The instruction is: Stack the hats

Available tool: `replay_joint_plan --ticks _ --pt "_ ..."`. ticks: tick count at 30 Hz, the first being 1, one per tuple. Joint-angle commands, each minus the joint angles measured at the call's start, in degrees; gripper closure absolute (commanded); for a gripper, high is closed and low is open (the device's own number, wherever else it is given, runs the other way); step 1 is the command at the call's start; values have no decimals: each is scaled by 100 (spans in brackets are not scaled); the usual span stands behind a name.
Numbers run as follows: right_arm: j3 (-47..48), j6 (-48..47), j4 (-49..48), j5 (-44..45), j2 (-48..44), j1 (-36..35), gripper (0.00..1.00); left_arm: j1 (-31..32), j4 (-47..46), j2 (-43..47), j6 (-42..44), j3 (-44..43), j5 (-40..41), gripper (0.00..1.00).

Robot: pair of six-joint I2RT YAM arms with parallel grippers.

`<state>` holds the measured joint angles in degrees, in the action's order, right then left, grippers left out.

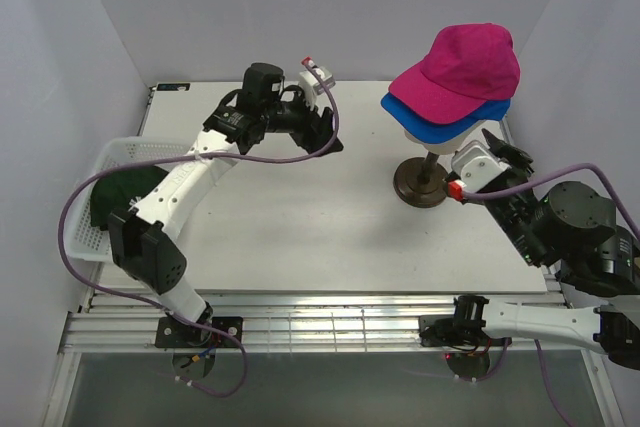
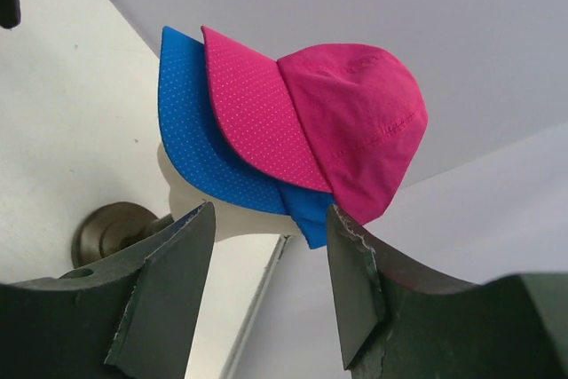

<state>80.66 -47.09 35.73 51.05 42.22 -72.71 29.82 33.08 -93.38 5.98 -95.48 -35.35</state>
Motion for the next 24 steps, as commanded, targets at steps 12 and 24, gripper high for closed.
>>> replay_joint_plan --ticks 12,24 --pt "-789 -2111 -1006 -490 -311 2 41 463 -3982 -1208 -922 1601 -1289 10" --pt "-1096 -2418 -2540 -472 -592 2 41 1140 -8556 -2675 -1220 2533 -745 2"
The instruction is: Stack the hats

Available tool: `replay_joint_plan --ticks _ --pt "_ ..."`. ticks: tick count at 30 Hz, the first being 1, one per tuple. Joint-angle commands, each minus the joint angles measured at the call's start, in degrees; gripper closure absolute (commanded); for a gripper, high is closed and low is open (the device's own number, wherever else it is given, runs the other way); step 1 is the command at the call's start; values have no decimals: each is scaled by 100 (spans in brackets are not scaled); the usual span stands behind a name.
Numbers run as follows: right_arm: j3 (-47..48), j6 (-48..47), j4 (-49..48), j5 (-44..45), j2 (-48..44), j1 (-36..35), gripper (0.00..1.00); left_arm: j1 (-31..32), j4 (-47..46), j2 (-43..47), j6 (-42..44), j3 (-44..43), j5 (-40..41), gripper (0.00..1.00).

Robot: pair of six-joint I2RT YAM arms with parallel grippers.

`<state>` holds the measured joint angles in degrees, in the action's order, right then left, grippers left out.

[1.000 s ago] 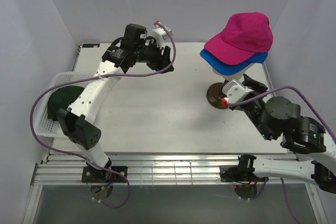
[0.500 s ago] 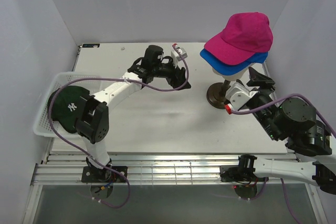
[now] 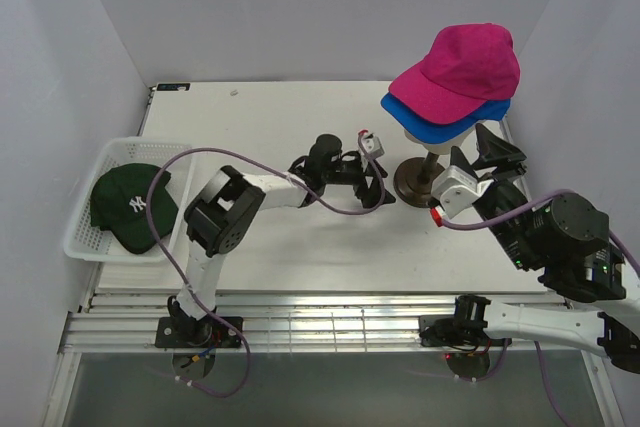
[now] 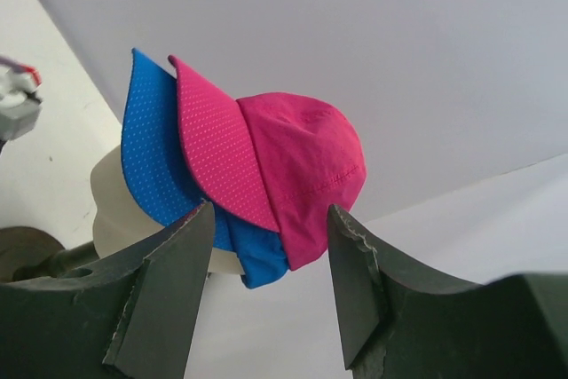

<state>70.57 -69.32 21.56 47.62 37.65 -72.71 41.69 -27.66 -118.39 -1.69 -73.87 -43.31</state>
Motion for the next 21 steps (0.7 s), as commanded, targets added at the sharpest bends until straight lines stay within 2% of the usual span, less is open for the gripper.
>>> replay_joint_plan --ticks 1,2,3,6,8,11,14,15,18,21 --pt "-148 -222 -1241 -130 -152 2 41 -47 -4100 -454 -724 730 59 2" --pt "-140 -231 -1260 -95 -135 2 41 -38 -4673 -570 -797 751 120 2" --pt "-113 -205 -1207 19 -100 2 41 -4 -4452 -650 -667 603 147 2" --pt "-8 -205 -1189 212 23 2 40 49 -4450 -1045 -1017 67 394 2" --pt "158 -170 -1163 266 120 2 40 155 -4529 -1317 -728 -136 472 2" --pt "343 -152 -988 424 304 2 41 252 -4161 -1616 -832 -785 972 2" --pt "414 -135 -891 494 436 2 41 357 -3739 -2047 -885 -1576 1105 2" --pt "414 -143 -873 503 462 2 41 392 -3355 -2265 -859 -2048 1062 2" --pt "397 -213 -882 529 480 2 41 498 -2738 -2583 -850 -2658 1114 2" --pt "423 -205 -864 556 436 2 41 550 -2675 -2900 -850 -3028 1044 2"
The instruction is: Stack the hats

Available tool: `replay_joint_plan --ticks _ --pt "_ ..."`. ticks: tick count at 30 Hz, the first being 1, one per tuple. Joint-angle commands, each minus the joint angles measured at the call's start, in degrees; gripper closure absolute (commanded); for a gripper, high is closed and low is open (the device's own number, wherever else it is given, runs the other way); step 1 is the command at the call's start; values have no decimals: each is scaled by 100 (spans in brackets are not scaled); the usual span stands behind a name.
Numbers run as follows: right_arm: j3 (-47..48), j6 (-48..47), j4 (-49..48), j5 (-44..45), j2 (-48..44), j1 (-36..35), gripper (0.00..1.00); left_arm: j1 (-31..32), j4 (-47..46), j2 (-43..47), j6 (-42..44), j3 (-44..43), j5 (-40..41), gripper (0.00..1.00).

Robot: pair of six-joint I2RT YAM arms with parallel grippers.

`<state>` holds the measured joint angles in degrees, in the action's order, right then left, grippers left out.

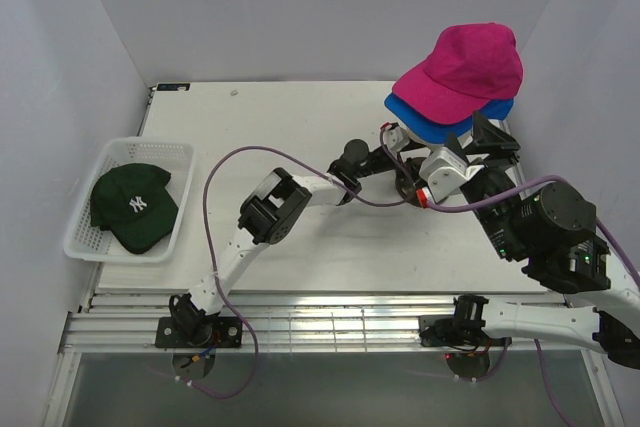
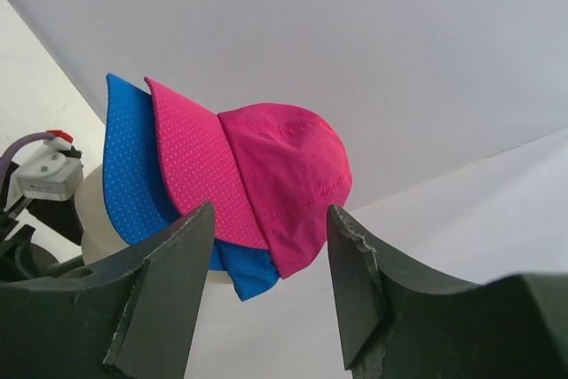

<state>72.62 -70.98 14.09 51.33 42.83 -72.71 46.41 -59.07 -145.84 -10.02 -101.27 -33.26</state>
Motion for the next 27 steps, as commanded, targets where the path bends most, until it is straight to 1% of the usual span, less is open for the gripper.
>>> replay_joint_plan --ticks 1,5,9,11,13,15,16,20,21,23,24,27 --pt "235 -39 -108 193 -108 2 41 96 475 -260 9 -349 12 2" --pt "270 -21 -46 167 -161 2 41 114 528 -506 -17 -726 143 2" --pt "270 -21 -29 167 -205 2 41 131 221 -647 -114 -832 197 8" --pt "279 -4 -20 193 -231 2 41 175 203 -700 -61 -903 301 13" --pt "288 5 15 237 -249 2 42 201 142 -788 -131 -1008 547 18" --pt "279 23 50 298 -266 2 42 210 36 -884 -202 -1139 575 26" --pt "270 40 85 333 -284 2 42 228 27 -902 -176 -1166 601 31" --pt "270 49 103 377 -310 2 42 254 -8 -1008 -167 -1281 470 41" --pt "296 49 112 386 -319 2 43 254 -26 -1008 -184 -1281 460 49" --pt "358 136 190 378 -319 2 44 254 -34 -1043 -202 -1316 443 59" --pt "384 189 365 369 -319 2 47 254 -43 -1052 -193 -1316 425 68" --pt "455 330 822 439 -389 2 47 254 -166 -973 -132 -1141 346 73"
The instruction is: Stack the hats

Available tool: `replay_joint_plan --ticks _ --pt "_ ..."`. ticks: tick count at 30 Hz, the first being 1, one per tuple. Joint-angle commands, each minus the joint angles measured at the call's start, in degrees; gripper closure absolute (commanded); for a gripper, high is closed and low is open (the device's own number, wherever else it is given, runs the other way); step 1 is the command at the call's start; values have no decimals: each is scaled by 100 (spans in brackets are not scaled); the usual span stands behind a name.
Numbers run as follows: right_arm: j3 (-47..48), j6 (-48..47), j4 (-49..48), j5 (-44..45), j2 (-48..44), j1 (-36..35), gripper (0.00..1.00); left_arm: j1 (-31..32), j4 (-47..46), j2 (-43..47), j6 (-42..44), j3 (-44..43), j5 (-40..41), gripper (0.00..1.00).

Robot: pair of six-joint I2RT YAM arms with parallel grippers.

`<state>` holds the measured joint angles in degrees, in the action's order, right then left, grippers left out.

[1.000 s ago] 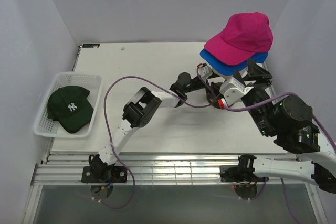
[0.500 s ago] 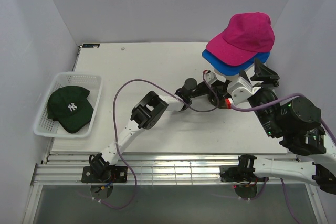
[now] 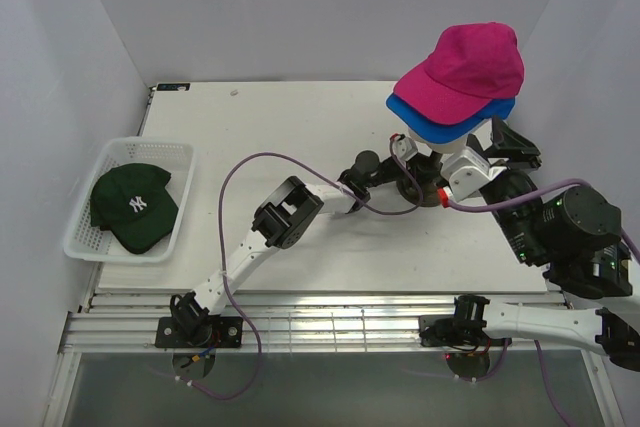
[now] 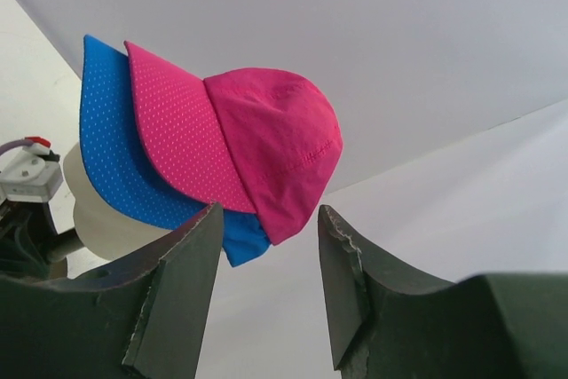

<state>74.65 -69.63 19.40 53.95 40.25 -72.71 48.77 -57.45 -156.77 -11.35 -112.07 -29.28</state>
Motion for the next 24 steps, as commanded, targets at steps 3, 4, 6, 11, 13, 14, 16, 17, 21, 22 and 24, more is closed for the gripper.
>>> replay_joint_plan --ticks 3,4,6,11,13,14,16,17,21,22,24 --pt "252 370 748 317 -201 2 47 9 -416 199 10 80 -227 80" --pt "130 319 819 396 -210 -7 47 9 -425 208 19 98 -262 82" --pt "-73 143 934 572 -167 2 45 9 -416 226 10 124 -377 90" --pt "-433 -270 900 511 -166 2 47 1 -442 278 89 221 -544 100" --pt "-495 -655 366 502 -237 2 48 1 -460 270 89 265 -570 100" --pt "-522 -762 250 424 -237 2 47 1 -425 270 90 273 -570 100" --pt "-566 -833 222 292 -123 2 44 -8 -407 243 81 256 -579 100" --pt "-592 -912 214 169 -53 2 42 -8 -416 243 89 256 -579 100" --pt "-531 -921 170 80 220 2 36 -8 -381 191 107 177 -474 100" --pt "-513 -930 143 159 264 2 36 0 -363 191 116 151 -439 100" --pt "-487 -808 -48 264 632 2 34 0 -355 182 116 142 -447 100"
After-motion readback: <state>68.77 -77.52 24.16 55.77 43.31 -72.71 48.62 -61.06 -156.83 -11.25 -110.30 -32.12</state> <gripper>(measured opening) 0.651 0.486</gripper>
